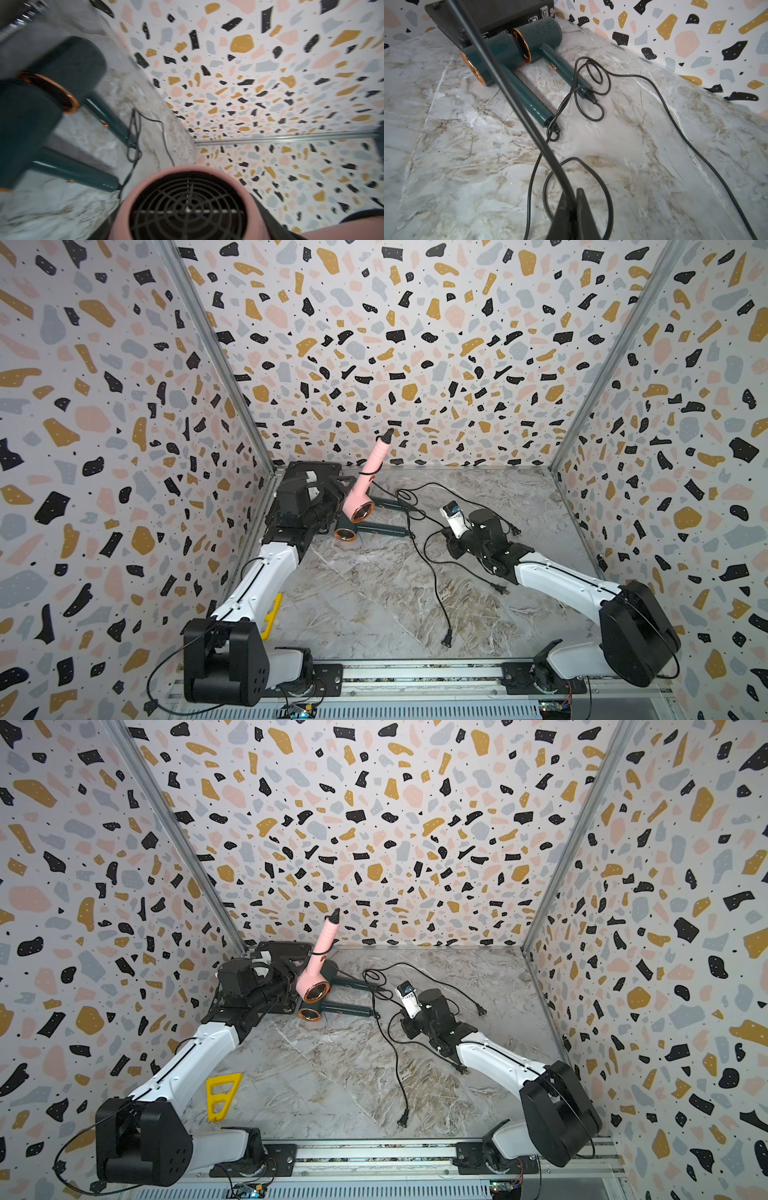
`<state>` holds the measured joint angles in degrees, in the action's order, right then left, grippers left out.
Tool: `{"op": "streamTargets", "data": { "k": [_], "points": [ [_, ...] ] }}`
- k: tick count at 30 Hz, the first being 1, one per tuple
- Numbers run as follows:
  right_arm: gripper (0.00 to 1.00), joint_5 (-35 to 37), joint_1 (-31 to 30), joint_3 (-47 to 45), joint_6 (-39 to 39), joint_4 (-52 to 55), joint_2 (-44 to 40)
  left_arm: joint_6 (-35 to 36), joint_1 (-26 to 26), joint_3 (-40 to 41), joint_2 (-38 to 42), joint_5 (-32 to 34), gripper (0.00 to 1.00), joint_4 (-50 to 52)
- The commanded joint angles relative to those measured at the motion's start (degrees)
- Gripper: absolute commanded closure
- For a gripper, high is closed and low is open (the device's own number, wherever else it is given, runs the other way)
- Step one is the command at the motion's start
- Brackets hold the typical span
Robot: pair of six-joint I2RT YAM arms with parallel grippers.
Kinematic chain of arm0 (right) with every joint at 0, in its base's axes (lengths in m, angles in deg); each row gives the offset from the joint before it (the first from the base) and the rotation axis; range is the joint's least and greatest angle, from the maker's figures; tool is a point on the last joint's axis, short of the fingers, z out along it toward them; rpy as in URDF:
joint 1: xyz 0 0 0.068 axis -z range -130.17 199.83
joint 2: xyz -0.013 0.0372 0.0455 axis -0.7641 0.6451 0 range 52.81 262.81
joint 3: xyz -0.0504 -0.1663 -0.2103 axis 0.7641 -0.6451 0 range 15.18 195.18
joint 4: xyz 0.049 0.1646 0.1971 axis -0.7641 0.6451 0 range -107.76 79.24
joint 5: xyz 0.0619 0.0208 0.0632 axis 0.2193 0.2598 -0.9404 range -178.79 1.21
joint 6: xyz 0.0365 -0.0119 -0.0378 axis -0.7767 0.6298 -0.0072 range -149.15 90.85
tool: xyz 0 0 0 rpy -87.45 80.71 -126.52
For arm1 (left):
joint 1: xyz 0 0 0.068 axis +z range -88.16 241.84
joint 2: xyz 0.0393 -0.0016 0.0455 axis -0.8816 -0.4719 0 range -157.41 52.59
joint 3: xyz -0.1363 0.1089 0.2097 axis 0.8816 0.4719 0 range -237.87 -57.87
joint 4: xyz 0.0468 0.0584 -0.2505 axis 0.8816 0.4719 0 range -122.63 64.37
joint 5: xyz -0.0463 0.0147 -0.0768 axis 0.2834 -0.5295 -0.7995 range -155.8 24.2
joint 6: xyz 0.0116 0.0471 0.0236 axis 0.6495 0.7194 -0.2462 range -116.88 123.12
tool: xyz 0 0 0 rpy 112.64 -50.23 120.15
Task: Wrap the cord around the hair dryer
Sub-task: Wrap the power cord around the hair dryer.
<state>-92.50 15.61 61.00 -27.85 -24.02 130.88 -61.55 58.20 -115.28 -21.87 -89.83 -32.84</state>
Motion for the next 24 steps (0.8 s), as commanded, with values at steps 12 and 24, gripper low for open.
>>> {"op": "streamTargets", "data": {
  "k": [12,24],
  "points": [
    [1.00,-2.15,-7.87,-0.40,6.44,13.66,-13.24,37.95,-6.56,-14.22,-7.26,37.51,1.00,26.27],
    [1.00,-1.04,-7.75,11.09,15.56,17.72,-9.27,57.77,-15.54,-20.54,-13.27,35.12,1.00,37.48]
  ]
}}
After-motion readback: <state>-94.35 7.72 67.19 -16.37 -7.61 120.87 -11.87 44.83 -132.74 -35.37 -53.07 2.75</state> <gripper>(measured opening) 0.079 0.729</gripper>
